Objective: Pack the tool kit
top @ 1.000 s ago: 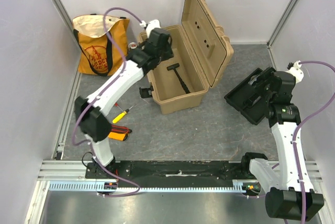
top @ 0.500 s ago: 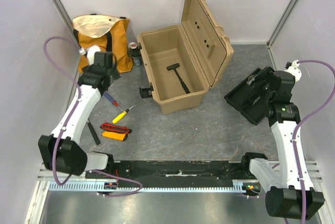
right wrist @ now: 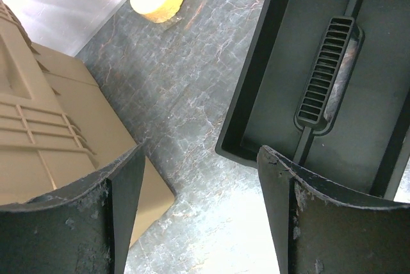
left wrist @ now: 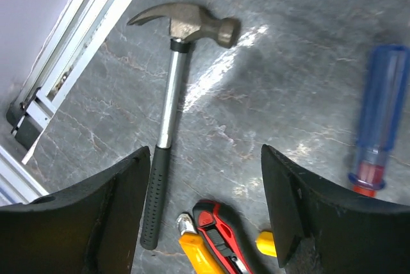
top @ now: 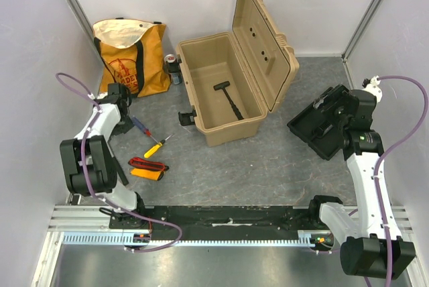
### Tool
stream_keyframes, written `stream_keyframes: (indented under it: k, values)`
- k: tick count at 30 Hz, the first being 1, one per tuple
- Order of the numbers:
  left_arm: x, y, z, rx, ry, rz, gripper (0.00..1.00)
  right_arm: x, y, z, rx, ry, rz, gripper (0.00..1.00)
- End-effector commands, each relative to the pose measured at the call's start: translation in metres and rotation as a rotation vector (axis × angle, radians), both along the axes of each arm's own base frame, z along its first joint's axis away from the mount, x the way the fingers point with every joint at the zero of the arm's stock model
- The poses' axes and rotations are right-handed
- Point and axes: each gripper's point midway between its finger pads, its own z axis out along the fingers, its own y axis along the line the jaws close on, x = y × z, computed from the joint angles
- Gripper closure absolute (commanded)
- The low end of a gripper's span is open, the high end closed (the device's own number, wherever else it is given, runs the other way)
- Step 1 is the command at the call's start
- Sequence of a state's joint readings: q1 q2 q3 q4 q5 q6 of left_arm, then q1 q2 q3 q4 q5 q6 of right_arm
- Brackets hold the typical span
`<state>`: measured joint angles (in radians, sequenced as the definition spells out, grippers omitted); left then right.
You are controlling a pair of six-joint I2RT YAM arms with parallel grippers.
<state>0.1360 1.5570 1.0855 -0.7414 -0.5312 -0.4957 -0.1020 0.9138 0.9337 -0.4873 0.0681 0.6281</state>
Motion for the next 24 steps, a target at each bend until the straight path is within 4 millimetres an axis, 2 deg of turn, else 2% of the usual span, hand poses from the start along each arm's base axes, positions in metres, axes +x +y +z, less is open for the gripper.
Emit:
stream_keyframes:
  k: [1, 4, 8, 11, 14, 24]
  values:
    - [-0.014, 0.015, -0.014, -0.030, 0.069, 0.021, 0.28, 0.000, 0.006, 0.003, 0.013, -0.012, 0.030, 0.22]
    - [-0.016, 0.017, -0.025, -0.088, 0.079, 0.020, 0.33, -0.002, 0.007, 0.003, 0.013, -0.016, 0.032, 0.23]
    - [-0.028, 0.021, -0.036, -0.159, 0.065, 0.058, 0.34, -0.005, 0.006, -0.001, 0.010, -0.005, 0.029, 0.23]
    - [-0.042, 0.019, -0.053, -0.252, 0.085, 0.105, 0.37, -0.006, 0.007, -0.003, 0.012, 0.002, 0.033, 0.23]
    - [-0.053, 0.013, -0.060, -0.297, 0.109, 0.126, 0.41, -0.006, 0.007, -0.006, 0.013, 0.010, 0.032, 0.23]
    - [-0.074, -0.004, -0.086, -0.423, 0.169, 0.149, 0.51, -0.003, 0.004, -0.020, 0.012, 0.044, 0.020, 0.22]
